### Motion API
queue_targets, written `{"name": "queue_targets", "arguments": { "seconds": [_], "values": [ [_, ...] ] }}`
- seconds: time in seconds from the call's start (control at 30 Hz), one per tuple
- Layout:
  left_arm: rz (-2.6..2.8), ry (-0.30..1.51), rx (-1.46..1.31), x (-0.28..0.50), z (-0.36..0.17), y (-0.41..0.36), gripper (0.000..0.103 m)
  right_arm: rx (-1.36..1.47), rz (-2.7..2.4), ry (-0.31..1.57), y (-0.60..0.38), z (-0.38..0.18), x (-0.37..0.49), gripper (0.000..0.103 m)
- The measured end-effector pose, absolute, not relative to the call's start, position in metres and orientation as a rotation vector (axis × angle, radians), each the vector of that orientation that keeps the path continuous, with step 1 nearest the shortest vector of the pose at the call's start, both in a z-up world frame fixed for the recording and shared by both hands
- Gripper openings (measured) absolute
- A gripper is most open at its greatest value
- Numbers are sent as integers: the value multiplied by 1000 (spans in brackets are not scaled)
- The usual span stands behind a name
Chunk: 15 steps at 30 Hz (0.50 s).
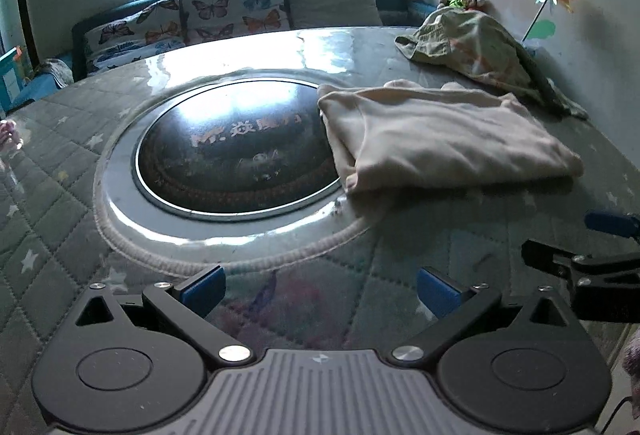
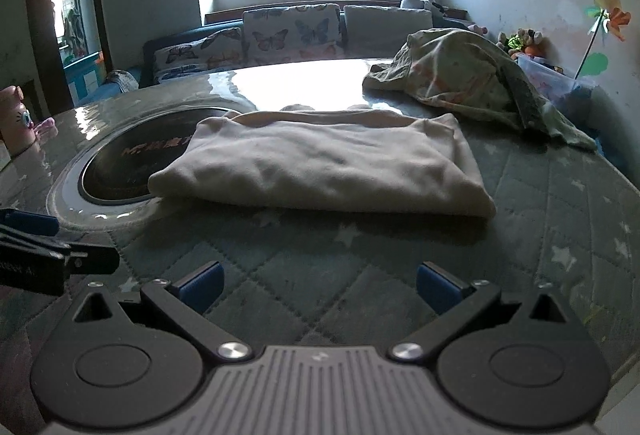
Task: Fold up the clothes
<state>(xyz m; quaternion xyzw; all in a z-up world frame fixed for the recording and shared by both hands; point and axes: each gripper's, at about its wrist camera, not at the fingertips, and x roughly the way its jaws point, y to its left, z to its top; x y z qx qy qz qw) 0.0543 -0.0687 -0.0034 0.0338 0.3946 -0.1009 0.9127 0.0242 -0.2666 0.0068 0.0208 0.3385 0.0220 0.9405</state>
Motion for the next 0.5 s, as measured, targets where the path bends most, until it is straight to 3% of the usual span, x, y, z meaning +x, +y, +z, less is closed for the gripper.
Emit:
{"name": "queue_targets", "arguments": {
  "seconds": [0.5],
  "values": [
    [-205,785,67,45,4,-70,103,35,40,639,-262,23,15,103]
  ]
}}
